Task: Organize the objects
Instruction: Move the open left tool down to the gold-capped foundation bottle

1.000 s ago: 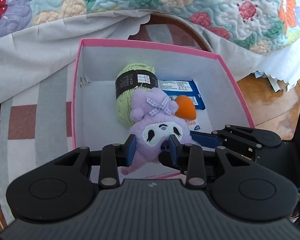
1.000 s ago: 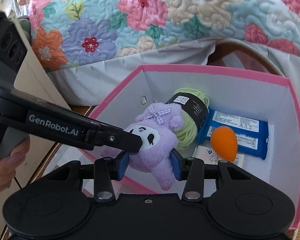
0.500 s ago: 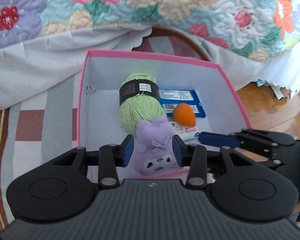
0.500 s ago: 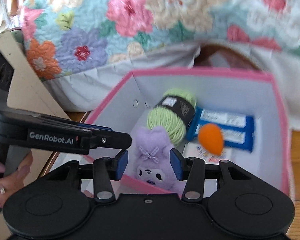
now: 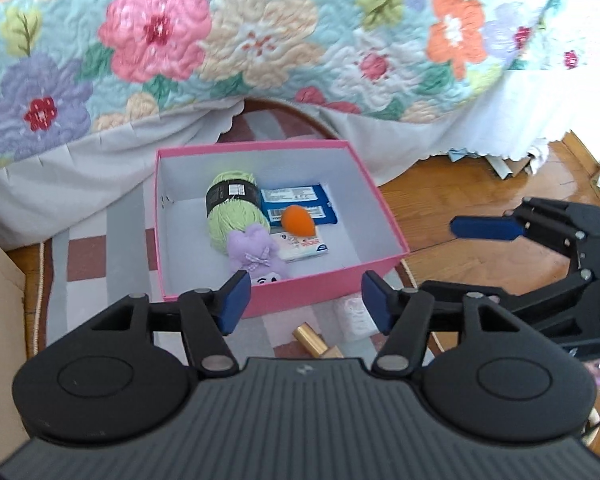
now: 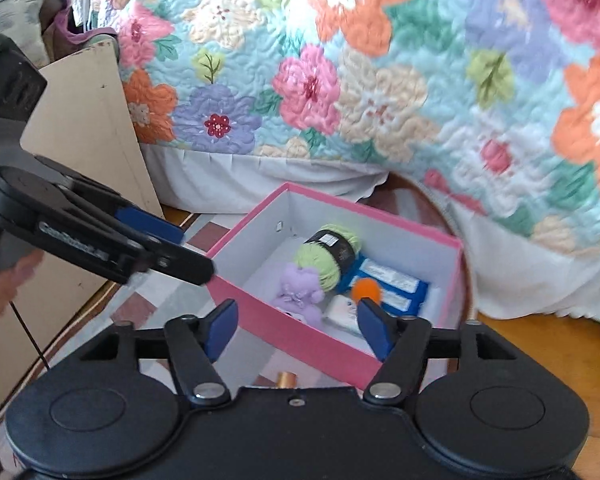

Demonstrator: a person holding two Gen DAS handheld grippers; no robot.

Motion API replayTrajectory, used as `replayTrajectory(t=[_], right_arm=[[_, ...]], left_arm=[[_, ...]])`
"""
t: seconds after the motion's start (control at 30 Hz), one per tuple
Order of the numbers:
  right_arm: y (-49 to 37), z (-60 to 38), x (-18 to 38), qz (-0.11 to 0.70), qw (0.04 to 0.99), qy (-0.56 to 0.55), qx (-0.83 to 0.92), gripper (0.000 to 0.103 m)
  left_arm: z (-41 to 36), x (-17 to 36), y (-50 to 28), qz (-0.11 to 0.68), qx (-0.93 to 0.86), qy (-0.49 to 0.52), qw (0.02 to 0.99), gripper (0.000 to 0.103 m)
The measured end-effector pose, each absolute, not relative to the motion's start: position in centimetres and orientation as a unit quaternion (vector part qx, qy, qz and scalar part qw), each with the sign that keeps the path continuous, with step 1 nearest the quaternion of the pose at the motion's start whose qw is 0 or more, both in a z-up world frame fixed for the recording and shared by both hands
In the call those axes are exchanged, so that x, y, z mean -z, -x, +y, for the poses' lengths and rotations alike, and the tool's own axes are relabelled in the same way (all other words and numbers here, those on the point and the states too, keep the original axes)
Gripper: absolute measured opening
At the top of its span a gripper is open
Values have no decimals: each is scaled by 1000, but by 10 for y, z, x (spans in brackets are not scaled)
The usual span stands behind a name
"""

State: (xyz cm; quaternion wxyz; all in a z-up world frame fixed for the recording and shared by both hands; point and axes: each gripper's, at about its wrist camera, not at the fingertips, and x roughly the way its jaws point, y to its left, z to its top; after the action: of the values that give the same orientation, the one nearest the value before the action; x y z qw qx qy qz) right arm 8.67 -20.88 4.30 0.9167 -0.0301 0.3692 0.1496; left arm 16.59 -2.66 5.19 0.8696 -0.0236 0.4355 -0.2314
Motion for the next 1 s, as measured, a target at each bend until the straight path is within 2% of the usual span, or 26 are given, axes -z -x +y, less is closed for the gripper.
replayTrajectory(t=[0.2,0.33,0.5,0.67,1.0], right_arm=[[-57,-215,-49,370,918,9,-143,82],[-39,-212,-41,372,917,10,-146,82],[-24,-211,-28,371,914,10,-163,82],[-2,-209,-14,322,925,26,-202,82],[-14,-209,34,358,911,21,-204,82]], left_arm=[[-18,-57,-145,438,231,38,868,63],[-7,-45,-136,451,229,76,859,63],[-7,-25,-122,469,230,78,849,63],[-15,-7,-115,474,230,87,846,63],[-41,40,-116,508,240,111,820,63]])
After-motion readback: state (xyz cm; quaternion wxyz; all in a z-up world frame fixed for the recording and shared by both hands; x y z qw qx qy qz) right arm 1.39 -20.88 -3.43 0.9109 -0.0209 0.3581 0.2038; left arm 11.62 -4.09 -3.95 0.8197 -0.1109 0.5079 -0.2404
